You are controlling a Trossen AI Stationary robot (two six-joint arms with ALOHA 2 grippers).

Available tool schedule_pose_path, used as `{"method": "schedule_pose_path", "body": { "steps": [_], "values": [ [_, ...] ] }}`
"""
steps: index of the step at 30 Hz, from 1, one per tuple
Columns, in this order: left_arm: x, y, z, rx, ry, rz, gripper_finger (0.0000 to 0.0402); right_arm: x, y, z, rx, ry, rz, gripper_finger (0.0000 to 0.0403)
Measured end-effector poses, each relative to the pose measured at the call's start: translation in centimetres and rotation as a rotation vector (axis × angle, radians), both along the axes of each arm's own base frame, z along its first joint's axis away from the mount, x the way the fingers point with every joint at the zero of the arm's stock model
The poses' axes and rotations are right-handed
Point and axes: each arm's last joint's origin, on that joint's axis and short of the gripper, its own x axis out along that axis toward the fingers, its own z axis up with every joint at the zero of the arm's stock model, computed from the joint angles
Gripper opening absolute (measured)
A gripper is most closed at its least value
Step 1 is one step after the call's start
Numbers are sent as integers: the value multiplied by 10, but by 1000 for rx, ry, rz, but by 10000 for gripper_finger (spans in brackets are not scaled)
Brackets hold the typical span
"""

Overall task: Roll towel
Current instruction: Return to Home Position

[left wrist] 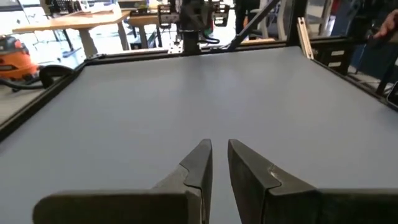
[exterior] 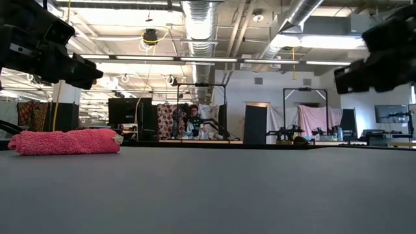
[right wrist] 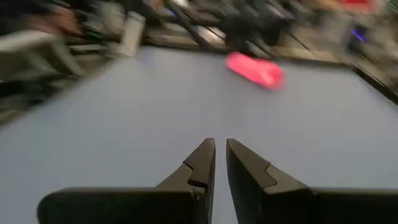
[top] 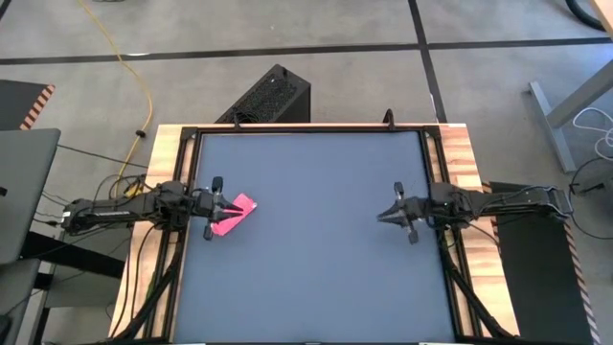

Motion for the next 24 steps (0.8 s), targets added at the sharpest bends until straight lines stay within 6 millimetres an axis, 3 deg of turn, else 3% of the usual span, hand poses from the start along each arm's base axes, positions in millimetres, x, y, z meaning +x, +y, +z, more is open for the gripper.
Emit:
{"method": "schedule_pose_path", "body": {
  "steps": [8, 13, 19, 24],
  "values": [
    [2, -2, 2, 49, -106, -76, 43, 1, 1, 10, 108, -88, 49, 68],
    [2, -2, 3, 8, -110, -72, 43, 1, 0, 22, 68, -212, 40, 68],
    [2, 0, -1, -31, -67, -20, 43, 2, -6, 17, 103, -166, -90, 68],
    [2, 1, -2, -71, -59, 46, 43, 2, -6, 13, 105, -122, -95, 68]
  ]
}}
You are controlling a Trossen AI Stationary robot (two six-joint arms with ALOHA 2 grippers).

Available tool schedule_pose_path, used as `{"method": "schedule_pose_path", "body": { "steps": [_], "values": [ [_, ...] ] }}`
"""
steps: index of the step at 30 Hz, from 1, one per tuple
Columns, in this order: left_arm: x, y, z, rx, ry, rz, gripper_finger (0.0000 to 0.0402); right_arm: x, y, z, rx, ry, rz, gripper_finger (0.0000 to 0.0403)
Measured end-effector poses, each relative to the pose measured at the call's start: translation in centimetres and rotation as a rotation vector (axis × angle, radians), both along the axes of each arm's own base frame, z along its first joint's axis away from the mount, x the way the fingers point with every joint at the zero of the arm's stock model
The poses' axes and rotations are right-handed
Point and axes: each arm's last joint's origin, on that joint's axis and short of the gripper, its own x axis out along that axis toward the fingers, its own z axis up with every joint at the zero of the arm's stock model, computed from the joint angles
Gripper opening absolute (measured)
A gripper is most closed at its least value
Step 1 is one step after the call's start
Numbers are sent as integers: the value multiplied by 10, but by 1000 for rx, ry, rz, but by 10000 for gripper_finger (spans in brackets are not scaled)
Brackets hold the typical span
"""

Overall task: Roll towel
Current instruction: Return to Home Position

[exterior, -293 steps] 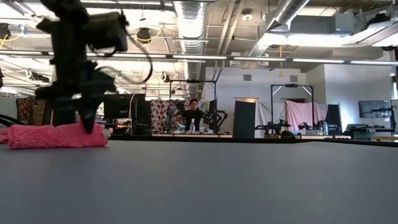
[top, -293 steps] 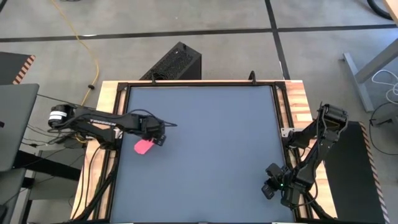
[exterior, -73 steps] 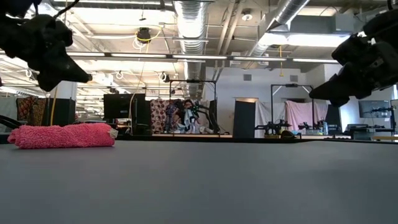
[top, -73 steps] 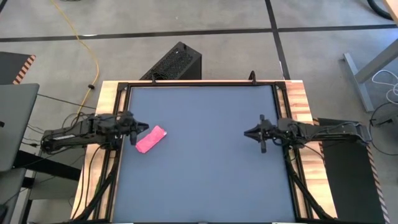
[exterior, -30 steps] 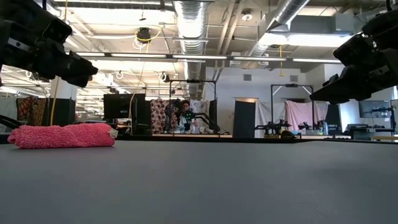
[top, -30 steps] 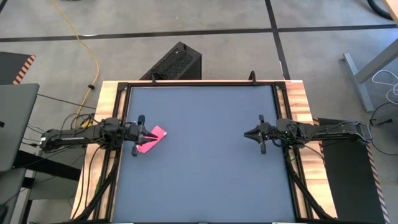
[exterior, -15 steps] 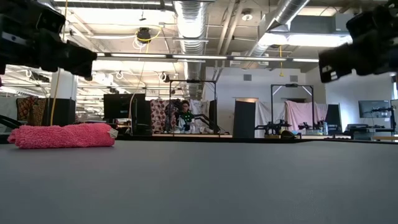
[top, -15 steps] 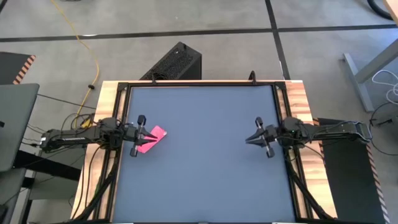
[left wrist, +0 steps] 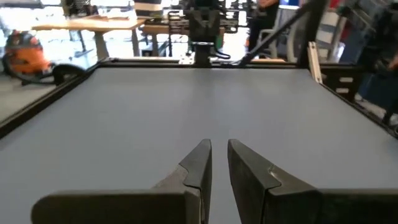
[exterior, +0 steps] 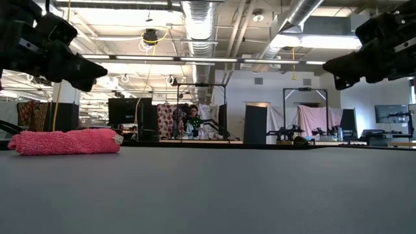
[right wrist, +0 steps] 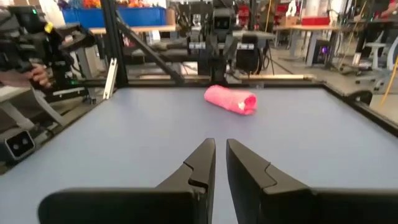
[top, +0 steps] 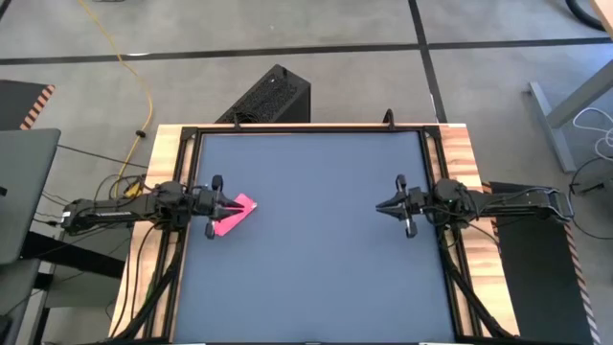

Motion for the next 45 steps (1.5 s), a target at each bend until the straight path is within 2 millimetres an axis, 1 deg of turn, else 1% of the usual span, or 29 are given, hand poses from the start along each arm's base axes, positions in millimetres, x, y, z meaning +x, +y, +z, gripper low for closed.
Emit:
{"method": "schedule_pose_path", "body": {
  "steps": [6, 15, 45],
  "values": [
    [0, 1, -1, -71, 4, 26, 43, 0, 0, -5, 6, 54, 0, 68],
    [0, 1, -1, -73, 5, 28, 43, -1, 0, -8, 9, 83, 0, 68],
    [0, 1, -1, -73, 6, 28, 43, -1, 0, -8, 9, 82, 0, 68]
  ]
}}
